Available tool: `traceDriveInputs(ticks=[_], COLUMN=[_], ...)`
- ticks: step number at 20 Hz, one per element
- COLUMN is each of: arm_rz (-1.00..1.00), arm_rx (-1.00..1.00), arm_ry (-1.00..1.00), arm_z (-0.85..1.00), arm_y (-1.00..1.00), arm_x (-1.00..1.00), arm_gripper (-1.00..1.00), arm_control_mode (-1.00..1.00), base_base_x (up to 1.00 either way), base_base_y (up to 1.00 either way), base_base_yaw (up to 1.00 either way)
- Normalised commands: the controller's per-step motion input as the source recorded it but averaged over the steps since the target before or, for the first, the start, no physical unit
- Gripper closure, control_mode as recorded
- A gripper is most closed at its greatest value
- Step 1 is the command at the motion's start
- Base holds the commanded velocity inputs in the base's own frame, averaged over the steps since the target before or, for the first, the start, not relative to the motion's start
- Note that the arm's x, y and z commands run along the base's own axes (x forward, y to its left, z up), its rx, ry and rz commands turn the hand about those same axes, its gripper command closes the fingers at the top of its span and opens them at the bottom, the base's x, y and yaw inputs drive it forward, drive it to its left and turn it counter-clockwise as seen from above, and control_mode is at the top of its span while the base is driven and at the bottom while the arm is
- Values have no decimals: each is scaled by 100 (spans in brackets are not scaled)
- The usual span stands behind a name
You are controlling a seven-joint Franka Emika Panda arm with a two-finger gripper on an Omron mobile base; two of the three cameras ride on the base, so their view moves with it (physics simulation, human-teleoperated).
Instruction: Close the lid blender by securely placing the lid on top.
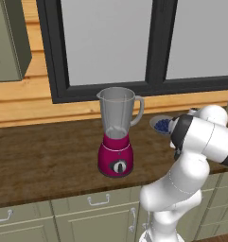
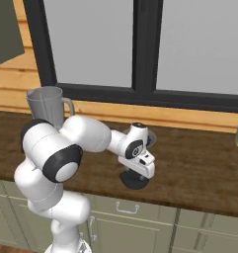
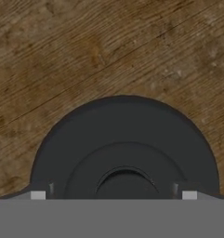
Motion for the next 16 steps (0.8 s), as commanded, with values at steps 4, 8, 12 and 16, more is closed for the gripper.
traceDriveInputs(ticks=[4, 8, 12, 16], arm_rz=[0, 5, 13, 9], arm_rx=[0, 5, 7, 0], arm_ry=[0, -6, -5, -1], arm_z=[-69, -63, -71, -92], arm_y=[37, 5, 0, 39], arm_x=[-27, -34, -44, -35], arm_gripper=[100, 100, 100, 100], arm_control_mode=[-100, -100, -100, -100], base_base_x=[0, 0, 0, 0], base_base_y=[0, 0, 0, 0], base_base_yaw=[0, 0, 0, 0])
